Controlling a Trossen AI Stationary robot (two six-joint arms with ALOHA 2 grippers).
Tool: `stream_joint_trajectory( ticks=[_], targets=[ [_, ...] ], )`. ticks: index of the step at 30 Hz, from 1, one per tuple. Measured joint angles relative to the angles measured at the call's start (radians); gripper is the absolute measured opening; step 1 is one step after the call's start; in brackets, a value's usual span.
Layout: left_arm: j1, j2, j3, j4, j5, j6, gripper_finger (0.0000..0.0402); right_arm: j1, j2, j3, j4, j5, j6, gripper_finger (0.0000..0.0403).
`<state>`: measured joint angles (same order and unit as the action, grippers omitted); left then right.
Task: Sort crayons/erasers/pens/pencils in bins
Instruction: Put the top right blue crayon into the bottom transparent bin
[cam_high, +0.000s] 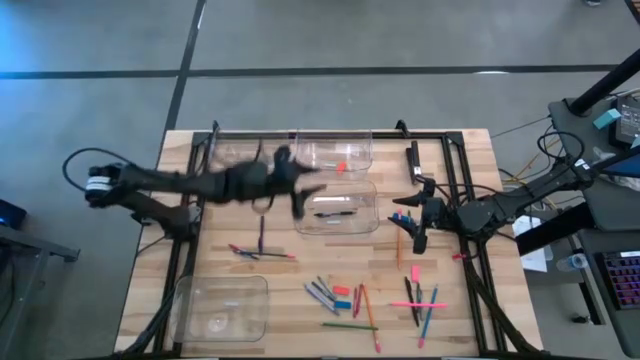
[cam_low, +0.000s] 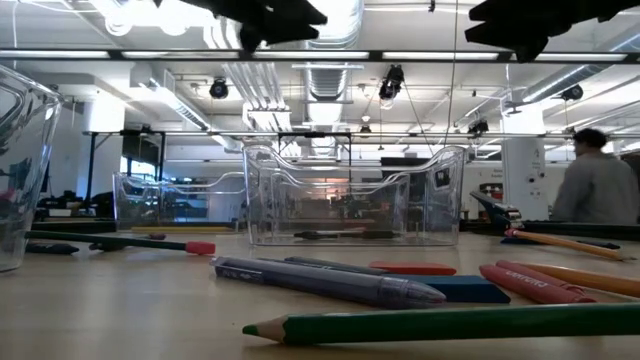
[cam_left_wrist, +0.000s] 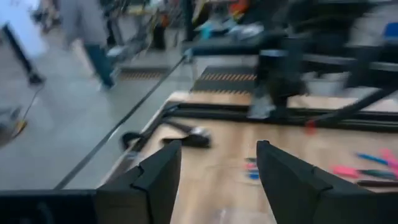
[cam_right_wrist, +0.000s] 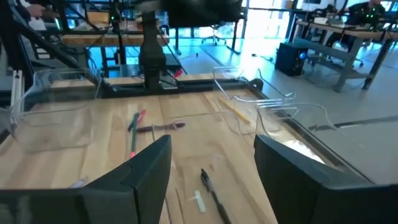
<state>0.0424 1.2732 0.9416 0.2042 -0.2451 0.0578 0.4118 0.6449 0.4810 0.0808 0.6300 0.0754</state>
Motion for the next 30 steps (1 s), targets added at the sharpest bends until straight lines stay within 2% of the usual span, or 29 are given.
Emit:
stream_joint_trajectory(
  ticks=[4, 9, 14, 21, 27, 30],
  targets=[
    [-0.196, -0.072, -0.152, 0.174, -0.215, -0.016, 0.0181, 0.0, -0.002, 0.004, -0.04, 0.0, 0.04, 0.0219],
    [-0.358, -0.105, -0.287, 0.387, -0.448, 0.102, 0.0178, 0.0, 0.002, 0.004, -0.139, -0.001, 0.114, 0.0219],
    [-0.402, -0.145, -0.349, 0.427, -0.467, 0.103, 0.0178, 0.0, 0.0, 0.049, -0.332, -0.006, 0.239, 0.0219],
    [-0.402, -0.15, -0.381, 0.429, -0.468, 0.087, 0.0178, 0.0, 0.016, 0.165, -0.765, -0.006, 0.625, 0.0219],
    [-0.403, -0.178, -0.367, 0.442, -0.467, 0.088, 0.0178, 0.0, 0.041, 0.15, -1.057, -0.107, 0.988, 0.0219],
    [-0.403, -0.184, -0.373, 0.441, -0.463, 0.087, 0.0178, 0.0, 0.059, 0.137, -1.101, -0.134, 1.088, 0.0219]
  ],
)
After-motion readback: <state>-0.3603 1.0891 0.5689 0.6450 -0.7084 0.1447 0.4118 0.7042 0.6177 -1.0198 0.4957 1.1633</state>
